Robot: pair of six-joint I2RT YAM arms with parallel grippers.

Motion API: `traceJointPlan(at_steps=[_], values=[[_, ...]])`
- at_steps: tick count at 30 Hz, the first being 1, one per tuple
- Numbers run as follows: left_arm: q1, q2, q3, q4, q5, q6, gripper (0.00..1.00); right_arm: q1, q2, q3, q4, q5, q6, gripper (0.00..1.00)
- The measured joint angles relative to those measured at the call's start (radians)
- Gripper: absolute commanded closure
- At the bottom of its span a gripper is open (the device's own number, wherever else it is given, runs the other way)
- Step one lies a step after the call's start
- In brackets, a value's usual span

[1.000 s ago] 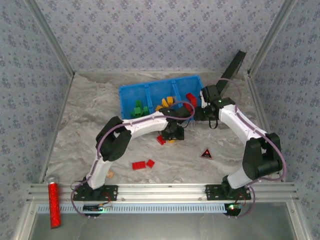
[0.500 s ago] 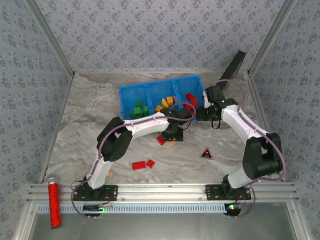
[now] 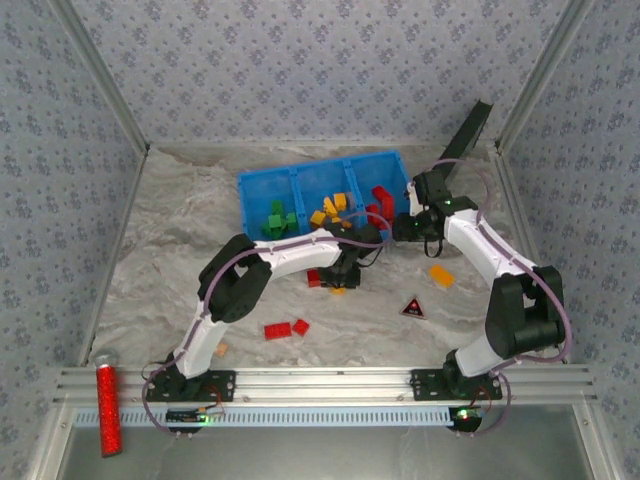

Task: Sort the legos into containers by color

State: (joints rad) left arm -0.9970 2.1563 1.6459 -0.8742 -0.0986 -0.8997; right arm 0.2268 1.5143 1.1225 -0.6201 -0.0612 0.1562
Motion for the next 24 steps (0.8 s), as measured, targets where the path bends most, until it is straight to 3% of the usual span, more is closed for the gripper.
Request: traceJointPlan(at_steps=[10,19,24], values=[[0.000,-0.061,-0.092,0.032,0.005,0.004,0.79,0.000,-0.061,-0.017,-0.011,-0.011,0.001,0.47],[-0.001,-0.217,-0.165,-0.028,0.027,0.023,0.80,0.010,-0.179,-0.093,-0.054,-0.061,0.054,0.43],[0.000,-0.357,-0.165,-0.021,0.062,0.044,0.80,0.084,-0.191,-0.114,-0.061,-0.075,0.105,0.43]])
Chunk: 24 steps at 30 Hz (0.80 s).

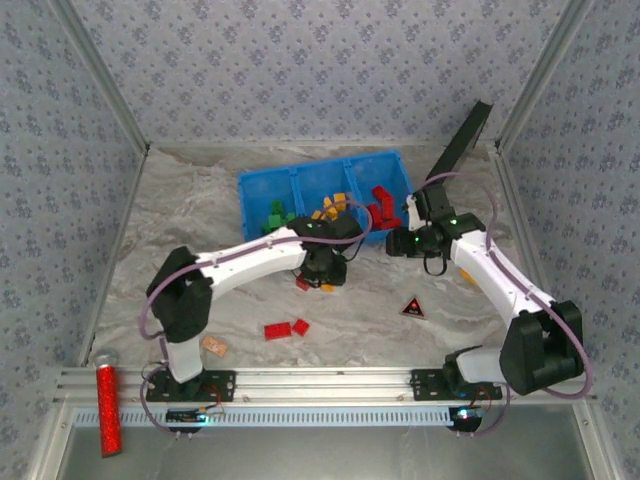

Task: Sort the legos into containers by color

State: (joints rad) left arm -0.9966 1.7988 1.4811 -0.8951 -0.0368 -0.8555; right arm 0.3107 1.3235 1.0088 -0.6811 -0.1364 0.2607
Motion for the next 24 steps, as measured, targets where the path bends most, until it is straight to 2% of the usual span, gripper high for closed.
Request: traceJointPlan(at_steps=[7,12,16,20,24], values=[[0.040,-0.156,-0.036,0.004,0.041,0.028,0.81,0.156,0.004,-0.004,0.007,0.010,0.100,0.42],[0.192,-0.333,-0.079,-0.001,0.043,0.063,0.80,0.302,0.054,-0.002,0.040,0.030,0.194,0.41],[0.304,-0.457,-0.083,-0.014,0.038,0.105,0.80,0.406,0.119,0.027,0.066,0.061,0.269,0.37],[0.376,-0.524,-0.090,-0.021,0.045,0.149,0.80,0.479,0.190,0.085,0.102,0.092,0.331,0.34],[0.435,-0.515,-0.088,-0.002,0.051,0.183,0.80,0.533,0.264,0.135,0.143,0.113,0.384,0.32]])
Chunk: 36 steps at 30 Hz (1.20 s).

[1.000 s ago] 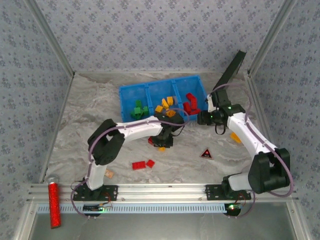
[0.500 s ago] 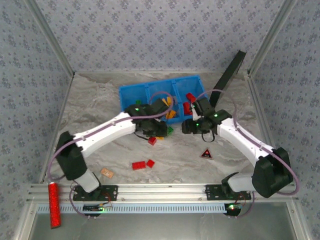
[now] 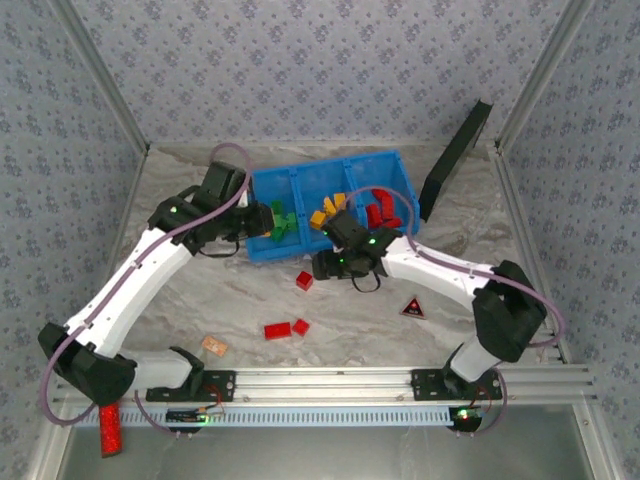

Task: Sort the legos into containers by color

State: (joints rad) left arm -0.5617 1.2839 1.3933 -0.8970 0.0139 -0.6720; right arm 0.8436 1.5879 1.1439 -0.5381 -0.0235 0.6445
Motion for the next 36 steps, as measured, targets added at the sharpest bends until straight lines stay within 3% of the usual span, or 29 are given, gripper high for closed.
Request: traceJointPlan(at_steps=[13,19,29,36], values=[[0.031,0.492,0.437,0.168,-0.004,0.143,0.83,0.090,0.140,0.017,0.130,0.036,0.146,0.23],[0.011,0.673,0.456,0.296,-0.010,0.186,0.83,0.106,0.169,0.017,0.184,0.041,0.184,0.22],[-0.066,1.056,0.844,0.229,0.028,0.246,0.83,0.105,0.217,0.018,0.197,0.063,0.205,0.21],[-0.087,1.128,0.962,0.144,0.030,0.250,0.82,0.105,0.217,0.019,0.184,0.078,0.205,0.21]])
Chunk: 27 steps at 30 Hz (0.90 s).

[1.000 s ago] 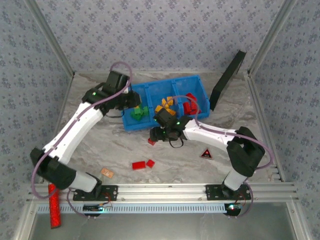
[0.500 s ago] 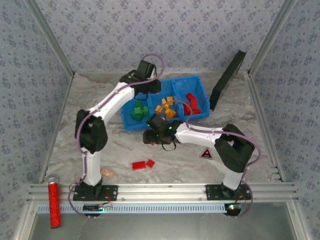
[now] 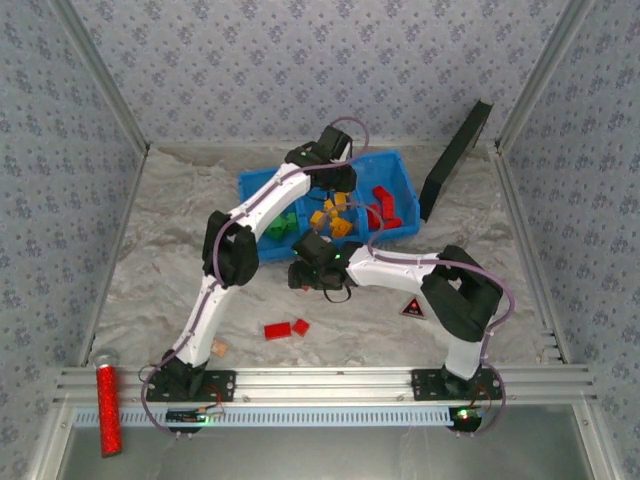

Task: Sort the legos into containers by color

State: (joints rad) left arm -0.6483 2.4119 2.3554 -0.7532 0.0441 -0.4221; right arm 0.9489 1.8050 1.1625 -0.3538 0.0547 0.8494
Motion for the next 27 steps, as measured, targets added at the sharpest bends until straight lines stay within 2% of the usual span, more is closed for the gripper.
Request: traceJointPlan(at_steps=[16,27], values=[[0.000,0.014,0.021,-0.029,-0.001,-0.017,0.76,0.006,0.000,0.069,-0.066,0.033,-0.009,0.21],[0.000,0.014,0.016,-0.028,-0.008,-0.042,0.61,0.011,0.000,0.068,-0.069,0.036,-0.019,0.21]])
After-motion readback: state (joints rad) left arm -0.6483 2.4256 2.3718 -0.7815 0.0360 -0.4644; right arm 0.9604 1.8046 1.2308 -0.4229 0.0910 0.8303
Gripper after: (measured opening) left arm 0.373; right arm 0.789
